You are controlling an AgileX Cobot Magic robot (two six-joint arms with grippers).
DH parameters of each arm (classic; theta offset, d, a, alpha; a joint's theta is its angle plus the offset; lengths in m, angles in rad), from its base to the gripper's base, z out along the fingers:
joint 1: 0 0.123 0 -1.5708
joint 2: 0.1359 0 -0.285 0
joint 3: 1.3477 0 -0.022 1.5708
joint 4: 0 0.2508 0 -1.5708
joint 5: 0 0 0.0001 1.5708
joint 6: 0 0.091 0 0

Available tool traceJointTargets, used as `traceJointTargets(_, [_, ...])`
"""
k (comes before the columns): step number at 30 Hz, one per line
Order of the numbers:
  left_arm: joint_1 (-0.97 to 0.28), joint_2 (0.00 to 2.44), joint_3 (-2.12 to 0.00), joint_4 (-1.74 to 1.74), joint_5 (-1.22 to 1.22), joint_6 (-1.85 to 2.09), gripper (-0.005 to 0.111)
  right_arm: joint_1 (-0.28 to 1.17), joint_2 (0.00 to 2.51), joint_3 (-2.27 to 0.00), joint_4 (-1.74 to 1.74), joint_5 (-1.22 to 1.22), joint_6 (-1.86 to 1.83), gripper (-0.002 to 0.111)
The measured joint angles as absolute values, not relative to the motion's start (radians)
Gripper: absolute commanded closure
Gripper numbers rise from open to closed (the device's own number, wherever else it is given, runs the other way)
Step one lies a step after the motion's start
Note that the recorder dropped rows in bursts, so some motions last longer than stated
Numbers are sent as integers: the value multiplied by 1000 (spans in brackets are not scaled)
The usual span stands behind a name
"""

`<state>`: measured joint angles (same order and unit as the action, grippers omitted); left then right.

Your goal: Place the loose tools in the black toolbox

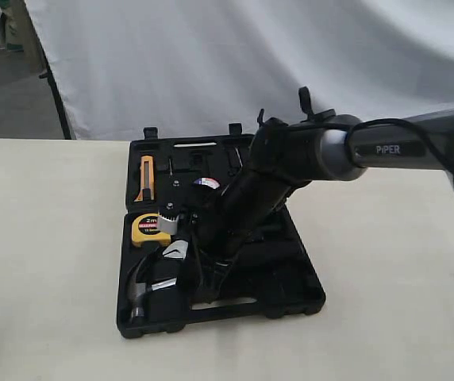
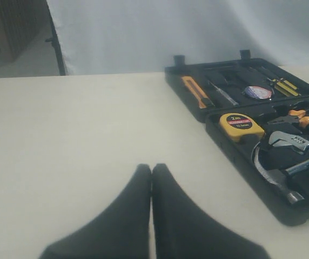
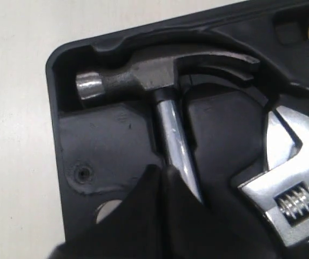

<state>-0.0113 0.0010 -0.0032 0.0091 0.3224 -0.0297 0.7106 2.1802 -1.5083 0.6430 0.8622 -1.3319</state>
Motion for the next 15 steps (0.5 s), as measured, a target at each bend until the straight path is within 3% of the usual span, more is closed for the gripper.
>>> traceJointTargets(15, [-11,1,-3,9,322,-30,106,689,2156,-1527,605,864,-1283,108])
